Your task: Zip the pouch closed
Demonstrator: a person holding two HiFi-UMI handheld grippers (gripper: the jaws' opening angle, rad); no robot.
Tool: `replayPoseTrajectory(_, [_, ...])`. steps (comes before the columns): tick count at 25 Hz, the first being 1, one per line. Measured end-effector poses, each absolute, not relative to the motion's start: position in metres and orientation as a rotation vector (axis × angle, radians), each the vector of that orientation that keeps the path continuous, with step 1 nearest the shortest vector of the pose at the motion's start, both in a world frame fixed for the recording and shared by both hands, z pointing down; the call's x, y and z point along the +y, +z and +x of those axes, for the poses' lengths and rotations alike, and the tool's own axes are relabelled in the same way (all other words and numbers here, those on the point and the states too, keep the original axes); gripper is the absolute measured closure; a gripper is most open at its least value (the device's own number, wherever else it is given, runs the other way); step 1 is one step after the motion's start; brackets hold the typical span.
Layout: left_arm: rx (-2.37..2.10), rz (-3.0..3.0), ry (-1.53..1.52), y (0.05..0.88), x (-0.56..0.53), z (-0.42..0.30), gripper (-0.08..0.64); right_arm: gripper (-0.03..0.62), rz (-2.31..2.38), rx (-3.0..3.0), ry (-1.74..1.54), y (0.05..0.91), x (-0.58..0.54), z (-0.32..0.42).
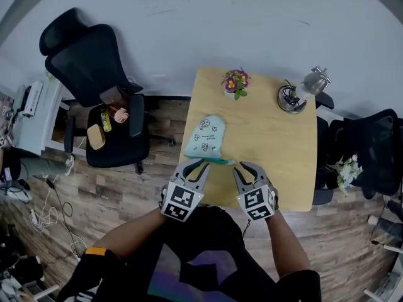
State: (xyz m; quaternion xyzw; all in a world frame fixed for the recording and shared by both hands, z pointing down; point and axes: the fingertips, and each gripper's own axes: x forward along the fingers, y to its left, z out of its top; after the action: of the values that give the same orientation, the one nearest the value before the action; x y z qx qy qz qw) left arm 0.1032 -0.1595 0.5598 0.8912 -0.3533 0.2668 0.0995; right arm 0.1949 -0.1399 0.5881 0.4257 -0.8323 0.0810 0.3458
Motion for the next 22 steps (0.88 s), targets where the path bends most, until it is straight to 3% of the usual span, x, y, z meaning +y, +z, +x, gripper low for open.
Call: replayPoseTrajectory(22, [-0.908, 2.532, 0.998, 0.628, -0.164, 0.109, 0.471, 0.491, 0.631, -1.98, -0.03, 0.672, -0.154, 0.188])
